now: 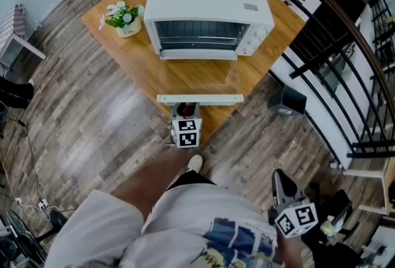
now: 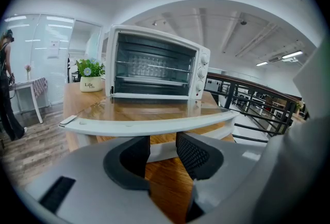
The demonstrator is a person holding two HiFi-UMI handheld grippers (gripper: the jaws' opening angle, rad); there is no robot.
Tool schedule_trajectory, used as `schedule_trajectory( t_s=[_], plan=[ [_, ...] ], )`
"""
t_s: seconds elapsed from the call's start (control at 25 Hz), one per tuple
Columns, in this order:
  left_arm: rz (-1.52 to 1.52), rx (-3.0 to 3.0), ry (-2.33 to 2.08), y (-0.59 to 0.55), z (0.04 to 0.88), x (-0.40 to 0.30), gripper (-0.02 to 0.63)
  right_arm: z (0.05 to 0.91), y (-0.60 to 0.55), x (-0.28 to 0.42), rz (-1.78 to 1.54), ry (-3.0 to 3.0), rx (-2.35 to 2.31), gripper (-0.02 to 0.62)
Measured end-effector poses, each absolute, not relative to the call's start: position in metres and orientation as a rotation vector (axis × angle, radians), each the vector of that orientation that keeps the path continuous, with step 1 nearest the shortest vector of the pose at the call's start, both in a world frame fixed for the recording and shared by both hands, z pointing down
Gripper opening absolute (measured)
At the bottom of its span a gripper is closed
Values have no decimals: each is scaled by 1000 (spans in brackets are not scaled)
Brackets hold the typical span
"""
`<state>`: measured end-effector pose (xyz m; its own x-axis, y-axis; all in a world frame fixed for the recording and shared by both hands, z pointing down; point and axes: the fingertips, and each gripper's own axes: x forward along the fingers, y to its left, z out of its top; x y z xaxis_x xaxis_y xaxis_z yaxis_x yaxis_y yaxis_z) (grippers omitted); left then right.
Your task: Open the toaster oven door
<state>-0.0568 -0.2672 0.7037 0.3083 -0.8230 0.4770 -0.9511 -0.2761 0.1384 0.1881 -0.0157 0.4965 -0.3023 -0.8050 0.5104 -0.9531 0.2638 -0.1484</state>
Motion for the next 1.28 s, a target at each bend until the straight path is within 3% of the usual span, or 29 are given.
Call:
schedule_trajectory(
  t_s=[1.28],
  plan=[
    [451,2196,-1564,-267,703,-56,152,493,-17,179,574,-2245,1590,8]
  ],
)
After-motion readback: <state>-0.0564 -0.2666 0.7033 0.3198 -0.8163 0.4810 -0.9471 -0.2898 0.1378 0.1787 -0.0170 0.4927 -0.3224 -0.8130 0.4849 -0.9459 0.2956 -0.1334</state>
